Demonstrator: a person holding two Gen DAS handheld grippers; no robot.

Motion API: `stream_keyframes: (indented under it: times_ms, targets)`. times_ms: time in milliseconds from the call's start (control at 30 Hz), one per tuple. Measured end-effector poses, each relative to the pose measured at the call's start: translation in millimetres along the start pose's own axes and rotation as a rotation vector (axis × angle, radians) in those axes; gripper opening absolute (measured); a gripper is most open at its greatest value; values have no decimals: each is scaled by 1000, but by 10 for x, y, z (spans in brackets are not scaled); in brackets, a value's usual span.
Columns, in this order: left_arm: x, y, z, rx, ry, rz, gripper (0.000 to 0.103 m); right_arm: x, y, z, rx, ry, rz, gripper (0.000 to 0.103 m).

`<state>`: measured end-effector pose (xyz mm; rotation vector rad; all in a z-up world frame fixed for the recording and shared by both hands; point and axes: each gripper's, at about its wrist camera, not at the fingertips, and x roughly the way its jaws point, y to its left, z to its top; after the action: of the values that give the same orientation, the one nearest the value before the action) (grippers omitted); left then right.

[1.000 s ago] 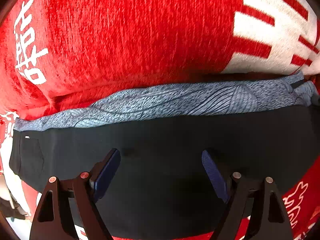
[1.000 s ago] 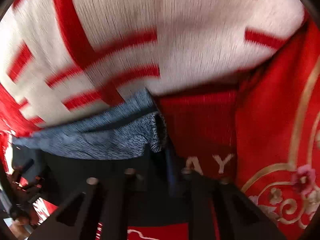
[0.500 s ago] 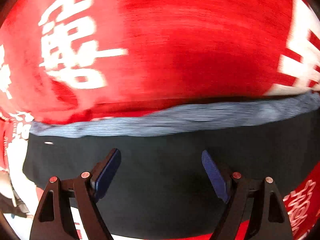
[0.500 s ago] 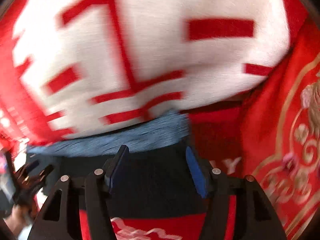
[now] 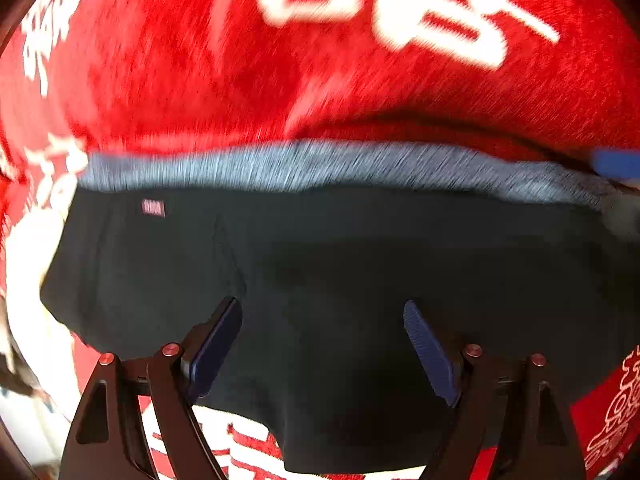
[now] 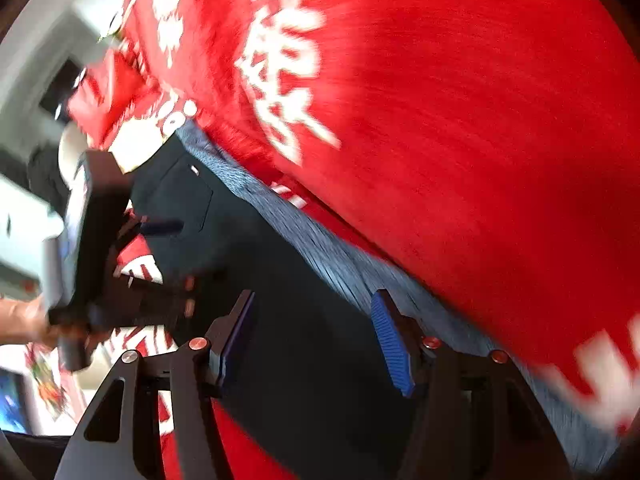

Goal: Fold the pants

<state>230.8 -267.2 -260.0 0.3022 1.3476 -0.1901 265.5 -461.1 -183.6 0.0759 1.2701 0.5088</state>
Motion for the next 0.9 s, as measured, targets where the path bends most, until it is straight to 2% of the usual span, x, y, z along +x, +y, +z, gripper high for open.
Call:
stream_keyframes:
  times_ms: [100,167,233,267,300,333,400,467,533,600,633,667,700,800,900]
  targets:
    - [85,104,-128,-30,-24,-42,84,403,137,272,-9,65,-49,59]
    - [112,151,-179,-49,-40,-63,84,618,79,332,-2,125,-82,57]
    - [142,197,-195,-64,-46,-87,84,779,31,382,15,179,-117,46]
    - [159,242,-230,-66,-47,-94,84,822,32,394,11,193,-112,34]
    - [171,268,-247,-72,-43,-104,84,835,72,415,2,214,-84,14]
    - [171,293,-249,-80,-38,-110,84,819,117,430,-13,217,-93,10]
    - [141,366,-249,-89,-51,-128,84,732,263,511,-89,172,-178,6]
    - [176,437,-195,-73,-58,-113,84,773,285,630,-103,155,-231,6]
    - [244,437,-186,-72,-34,-103,84,909,189,652,-86,198,-260,9]
    - [227,453,-142,-81,-34,-104,84,927,266,643,-107,197,-310,25]
    - [196,455,-113,-75,-49,-102,84,802,320,602,-104,164,-302,28]
    - [202,471,-36,-66,-63,-100,84,681,337,552,-92,137,-284,38]
    - [164,448,16,-51,-77,-98,84,509,341,473,-62,96,-271,44]
    - [134,282,187,-5,-85,-113,84,48,149,136,109,11,-281,44]
    - [203,56,319,45,-92,-124,84,-322,-312,-382,348,-19,-352,44]
